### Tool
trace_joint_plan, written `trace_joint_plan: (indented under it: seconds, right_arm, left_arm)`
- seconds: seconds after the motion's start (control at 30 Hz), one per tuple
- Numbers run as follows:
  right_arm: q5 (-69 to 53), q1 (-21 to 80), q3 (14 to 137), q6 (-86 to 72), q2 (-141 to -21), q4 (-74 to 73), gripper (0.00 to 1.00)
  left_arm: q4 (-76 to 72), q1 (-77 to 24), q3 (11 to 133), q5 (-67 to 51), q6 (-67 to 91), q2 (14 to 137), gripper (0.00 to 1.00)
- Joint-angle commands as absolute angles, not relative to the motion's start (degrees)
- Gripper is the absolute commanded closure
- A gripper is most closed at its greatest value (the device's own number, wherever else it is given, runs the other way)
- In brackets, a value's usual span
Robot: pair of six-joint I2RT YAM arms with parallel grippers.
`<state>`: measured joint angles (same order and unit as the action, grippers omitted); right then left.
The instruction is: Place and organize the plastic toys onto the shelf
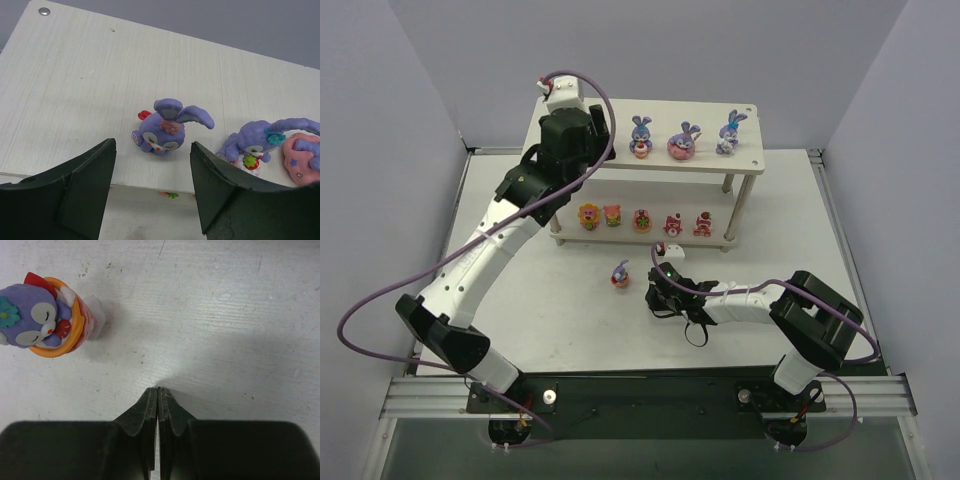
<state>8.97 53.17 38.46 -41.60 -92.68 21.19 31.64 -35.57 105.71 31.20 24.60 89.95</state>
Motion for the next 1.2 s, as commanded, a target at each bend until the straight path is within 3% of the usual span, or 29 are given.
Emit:
trace_joint_plan:
  seconds: [0.0,0.23,0.53,0.7,1.17]
  right_arm:
    - [9.49,52.47,39.38,-41.48,-93.6,17.76,0.97]
    - [9.05,51.77,39.37,-41.66,-92.9,17.58,0.96]
    - [8.88,51.07,45.16,-41.4,-96.67,16.87,0.96]
    - [9.23,50.45,49.91,-40.34,-100.88,16.35,0.98]
    - [3.87,51.5,50.98,-43.5,-110.56,24.52,1.0]
  left_arm:
    - [29.27,-35.77,103.98,31.47,22.68,84.91,0.05]
    - [27.95,-37.0,92.48,31.73,21.8,74.55,0.05]
    - [21.8,-37.7,65.5,29.8,24.78,52.5,0.05]
    - [22.41,-37.79,52.85,31.55,26.37,46.85,0.05]
    - [27.33,-37.97,45.08,30.76,31.29,37.97,0.03]
